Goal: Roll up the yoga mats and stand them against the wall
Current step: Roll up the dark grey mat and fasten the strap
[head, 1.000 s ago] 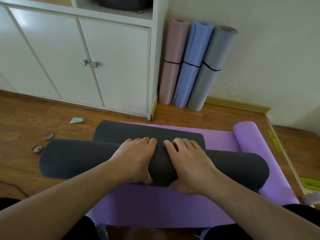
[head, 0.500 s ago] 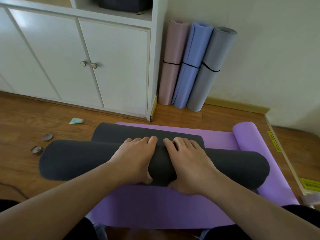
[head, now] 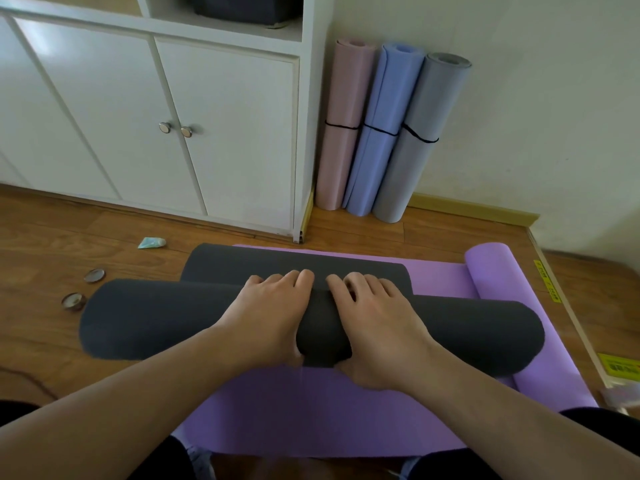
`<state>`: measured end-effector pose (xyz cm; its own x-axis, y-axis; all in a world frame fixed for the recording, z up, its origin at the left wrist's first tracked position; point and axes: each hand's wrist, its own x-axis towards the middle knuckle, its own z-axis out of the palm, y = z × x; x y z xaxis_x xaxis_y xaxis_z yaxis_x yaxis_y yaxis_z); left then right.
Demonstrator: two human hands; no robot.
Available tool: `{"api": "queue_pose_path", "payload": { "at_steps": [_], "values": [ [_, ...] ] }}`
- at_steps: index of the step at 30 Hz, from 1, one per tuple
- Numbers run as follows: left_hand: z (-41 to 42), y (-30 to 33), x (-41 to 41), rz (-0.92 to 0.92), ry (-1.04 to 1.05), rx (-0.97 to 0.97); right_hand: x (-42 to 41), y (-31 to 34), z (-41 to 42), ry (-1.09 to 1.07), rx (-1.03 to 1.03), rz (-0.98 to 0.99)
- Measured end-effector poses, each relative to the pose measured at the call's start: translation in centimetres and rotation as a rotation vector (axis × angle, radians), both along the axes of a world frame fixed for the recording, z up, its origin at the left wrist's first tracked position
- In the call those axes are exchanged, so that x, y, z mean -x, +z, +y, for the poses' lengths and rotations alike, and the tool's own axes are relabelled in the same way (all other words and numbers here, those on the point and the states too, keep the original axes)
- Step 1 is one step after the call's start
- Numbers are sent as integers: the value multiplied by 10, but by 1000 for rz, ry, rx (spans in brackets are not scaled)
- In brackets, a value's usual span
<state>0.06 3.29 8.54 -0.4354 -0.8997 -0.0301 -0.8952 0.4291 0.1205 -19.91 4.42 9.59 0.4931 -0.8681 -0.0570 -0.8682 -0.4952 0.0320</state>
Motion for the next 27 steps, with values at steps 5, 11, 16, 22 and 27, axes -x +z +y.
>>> {"api": "queue_pose_path", "payload": {
  "at_steps": [5, 11, 16, 22, 27],
  "values": [
    [1, 1, -2, -7, -1, -63, 0, -4, 0, 12, 3, -9],
    [5, -5, 3, -126, 4, 52, 3, 1, -7, 2, -34, -70],
    [0, 3, 0, -4, 10, -32, 3, 0, 0, 5, 12, 68],
    [4, 5, -1, -62, -3, -62, 2, -1, -4, 25, 3, 10],
    [8, -3, 7, -180, -4, 8, 3, 2, -6, 16, -36, -43]
  ]
}}
